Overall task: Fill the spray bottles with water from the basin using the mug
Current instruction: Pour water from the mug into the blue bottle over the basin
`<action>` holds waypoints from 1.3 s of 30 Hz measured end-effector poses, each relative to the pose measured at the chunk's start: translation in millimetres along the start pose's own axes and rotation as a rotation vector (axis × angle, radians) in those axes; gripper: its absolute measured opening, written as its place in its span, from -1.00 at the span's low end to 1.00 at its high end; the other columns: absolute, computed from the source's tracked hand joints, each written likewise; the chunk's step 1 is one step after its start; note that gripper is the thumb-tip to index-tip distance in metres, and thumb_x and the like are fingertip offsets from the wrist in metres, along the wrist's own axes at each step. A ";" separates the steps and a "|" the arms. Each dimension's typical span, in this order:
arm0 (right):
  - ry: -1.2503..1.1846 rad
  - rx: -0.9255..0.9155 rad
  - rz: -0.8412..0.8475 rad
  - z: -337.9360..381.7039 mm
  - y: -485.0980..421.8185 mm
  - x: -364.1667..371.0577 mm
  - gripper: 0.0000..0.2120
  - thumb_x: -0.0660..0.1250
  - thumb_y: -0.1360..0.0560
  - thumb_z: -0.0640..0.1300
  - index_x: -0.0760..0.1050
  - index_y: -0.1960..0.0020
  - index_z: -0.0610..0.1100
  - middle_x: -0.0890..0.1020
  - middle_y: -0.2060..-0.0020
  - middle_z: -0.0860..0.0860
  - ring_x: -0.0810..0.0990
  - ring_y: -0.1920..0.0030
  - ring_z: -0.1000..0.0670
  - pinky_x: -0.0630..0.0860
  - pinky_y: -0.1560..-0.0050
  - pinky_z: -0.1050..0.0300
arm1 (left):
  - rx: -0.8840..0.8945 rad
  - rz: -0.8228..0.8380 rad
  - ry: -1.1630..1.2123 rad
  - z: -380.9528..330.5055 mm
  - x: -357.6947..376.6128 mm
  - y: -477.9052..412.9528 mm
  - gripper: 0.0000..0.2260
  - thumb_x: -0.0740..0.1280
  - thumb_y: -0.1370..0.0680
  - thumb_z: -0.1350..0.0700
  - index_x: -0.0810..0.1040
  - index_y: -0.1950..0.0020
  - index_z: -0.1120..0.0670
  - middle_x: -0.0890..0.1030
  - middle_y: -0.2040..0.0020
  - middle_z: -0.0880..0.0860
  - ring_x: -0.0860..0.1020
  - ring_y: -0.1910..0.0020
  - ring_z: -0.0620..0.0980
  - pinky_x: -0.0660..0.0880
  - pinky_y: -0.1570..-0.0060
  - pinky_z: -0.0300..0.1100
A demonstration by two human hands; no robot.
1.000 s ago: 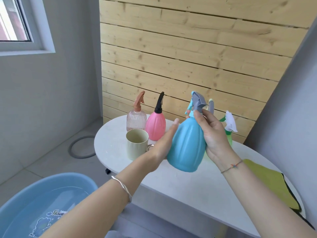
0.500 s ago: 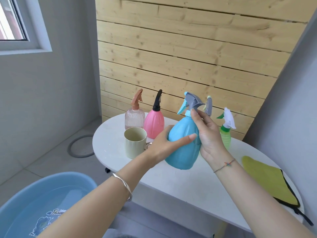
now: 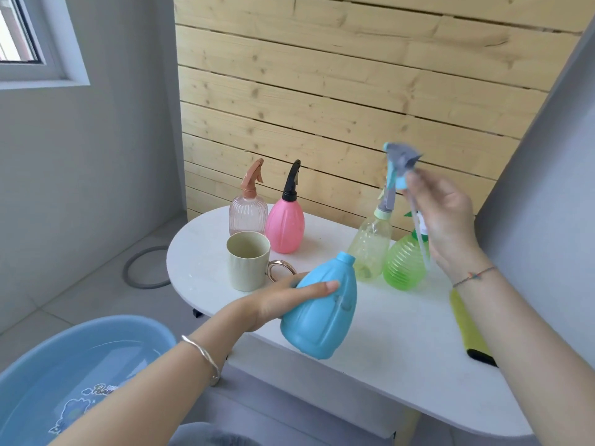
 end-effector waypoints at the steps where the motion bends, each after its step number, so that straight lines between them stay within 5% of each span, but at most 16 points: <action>1: 0.137 0.002 0.060 -14.1 8.0 -2.0 -0.84 0.42 -0.46 -0.11 0.62 -0.01 -0.13 0.66 0.23 0.10 0.57 0.25 0.28 0.41 0.12 0.48 | 0.005 -0.015 0.007 1.6 -1.9 2.2 -0.57 0.33 -0.39 -0.30 0.56 -0.14 -0.08 0.70 0.04 -0.11 0.67 0.02 -0.12 0.56 0.05 -0.27; 4: 0.450 0.084 0.235 -68.4 36.2 -12.4 -0.78 0.45 -0.43 -0.18 0.63 -0.06 -0.21 0.66 0.21 0.02 0.57 0.27 0.27 0.40 0.20 0.53 | 0.019 -0.083 0.020 6.3 -8.8 11.2 -0.58 0.31 -0.38 -0.27 0.56 -0.13 -0.07 0.70 0.02 -0.09 0.67 0.04 -0.14 0.56 0.07 -0.30; 9: 0.768 0.231 0.432 -130.6 66.2 -25.5 -0.77 0.52 -0.35 0.00 0.65 0.02 -0.01 0.67 0.19 0.10 0.54 0.24 0.21 0.40 0.15 0.30 | 0.029 -0.146 0.041 17.2 -20.4 26.0 -0.54 0.33 -0.38 -0.29 0.54 -0.20 -0.11 0.69 -0.05 -0.08 0.66 -0.02 -0.11 0.55 0.05 -0.28; 18: 0.673 0.275 0.452 -148.5 76.5 -15.5 -0.79 0.54 -0.33 -0.05 0.58 0.16 -0.13 0.64 0.23 0.01 0.50 0.24 0.05 0.41 0.19 0.32 | 0.048 -0.224 0.076 35.7 -30.2 43.1 -0.59 0.31 -0.39 -0.26 0.54 -0.18 -0.15 0.70 -0.03 -0.10 0.67 -0.01 -0.12 0.56 0.08 -0.30; 24: 0.628 0.185 0.295 -137.4 76.7 11.4 -0.85 0.42 -0.46 -0.05 0.56 0.04 -0.11 0.60 0.11 0.11 0.52 0.09 0.09 0.39 0.09 0.28 | 0.071 -0.315 0.098 51.4 -42.4 58.0 -0.51 0.36 -0.36 -0.29 0.54 -0.22 -0.13 0.69 -0.05 -0.08 0.66 -0.03 -0.10 0.55 0.09 -0.28; 28: 0.435 0.294 0.341 -130.9 84.2 56.9 -0.86 0.29 -0.55 -0.03 0.52 -0.02 -0.08 0.56 0.12 0.07 0.48 0.25 0.16 0.44 0.28 0.42 | 0.062 -0.405 0.119 68.1 -57.3 73.2 -0.33 0.43 -0.20 -0.35 0.50 -0.25 -0.11 0.68 -0.08 -0.09 0.65 -0.05 -0.10 0.56 0.00 -0.19; 32: 0.388 0.394 0.371 -145.2 87.0 90.7 -0.75 0.20 -0.58 0.07 0.55 -0.08 -0.04 0.62 0.04 0.10 0.53 0.02 0.16 0.39 0.07 0.33 | 0.029 -0.428 0.092 84.1 -74.1 90.8 -0.35 0.50 -0.22 -0.28 0.50 -0.26 -0.11 0.67 -0.10 -0.10 0.65 -0.08 -0.08 0.56 -0.11 -0.10; 39: 0.169 0.453 0.104 -151.9 94.8 141.7 -0.67 0.04 -0.66 -0.10 0.36 0.26 -0.05 0.40 0.34 0.03 0.34 0.32 0.09 0.29 0.15 0.26 | 0.000 -0.615 0.158 128.9 -105.6 135.3 -0.37 0.55 -0.21 -0.19 0.47 -0.23 -0.14 0.66 -0.07 -0.10 0.65 -0.01 -0.15 0.54 0.09 -0.27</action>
Point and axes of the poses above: each hand's wrist, its own y-axis away from the middle knuckle, its own x-axis out of the palm, z = x × y, the point moved 1 cm from there along -y, towards the middle knuckle
